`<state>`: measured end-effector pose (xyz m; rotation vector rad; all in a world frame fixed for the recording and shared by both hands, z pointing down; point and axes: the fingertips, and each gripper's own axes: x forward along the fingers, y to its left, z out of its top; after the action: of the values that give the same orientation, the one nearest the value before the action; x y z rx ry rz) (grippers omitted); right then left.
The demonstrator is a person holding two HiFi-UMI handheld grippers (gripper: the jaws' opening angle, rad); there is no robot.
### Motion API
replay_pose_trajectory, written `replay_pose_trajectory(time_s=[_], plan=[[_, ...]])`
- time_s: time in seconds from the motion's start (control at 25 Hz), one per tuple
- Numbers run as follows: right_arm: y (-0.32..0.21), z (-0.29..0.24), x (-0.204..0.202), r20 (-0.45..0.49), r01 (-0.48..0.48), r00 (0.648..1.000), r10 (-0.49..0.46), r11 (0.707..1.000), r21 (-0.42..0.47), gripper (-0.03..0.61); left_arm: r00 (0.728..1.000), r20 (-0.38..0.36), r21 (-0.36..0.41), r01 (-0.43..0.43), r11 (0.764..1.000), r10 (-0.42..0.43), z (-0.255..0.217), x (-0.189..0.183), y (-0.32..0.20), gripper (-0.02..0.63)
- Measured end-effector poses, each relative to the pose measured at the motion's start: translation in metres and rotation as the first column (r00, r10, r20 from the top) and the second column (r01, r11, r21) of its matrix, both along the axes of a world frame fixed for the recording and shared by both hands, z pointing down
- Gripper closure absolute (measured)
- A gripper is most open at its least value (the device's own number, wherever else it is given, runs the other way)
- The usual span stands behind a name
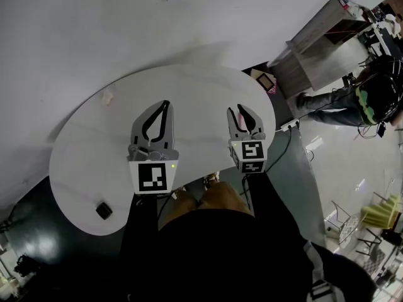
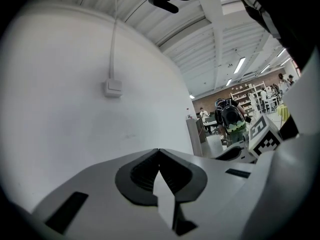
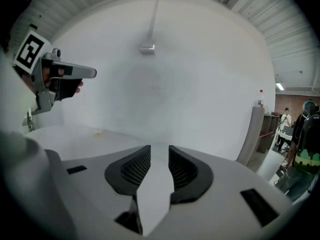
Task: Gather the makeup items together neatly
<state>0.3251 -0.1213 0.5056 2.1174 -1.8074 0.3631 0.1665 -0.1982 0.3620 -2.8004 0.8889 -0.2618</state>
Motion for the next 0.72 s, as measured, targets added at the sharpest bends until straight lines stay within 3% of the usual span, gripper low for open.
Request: replay_pose_trajectory(time_s=[0.36, 0.72], plan=[[0.033, 0.095, 0.031, 0.06, -0.084, 0.993, 0.101, 0.967, -0.239, 0.433, 1.0, 0.025, -0.028, 0.011, 1.0, -0.01, 0.011, 0.012, -0.004, 0.598], [0.055, 0.153, 0.047, 0.147, -0.13, 0.969, 0.196, 0.92, -0.371, 0.433, 0.998, 0.051, -0.041, 0.038, 0.998, -0.036, 0.022, 0.009, -0.006, 0.598]])
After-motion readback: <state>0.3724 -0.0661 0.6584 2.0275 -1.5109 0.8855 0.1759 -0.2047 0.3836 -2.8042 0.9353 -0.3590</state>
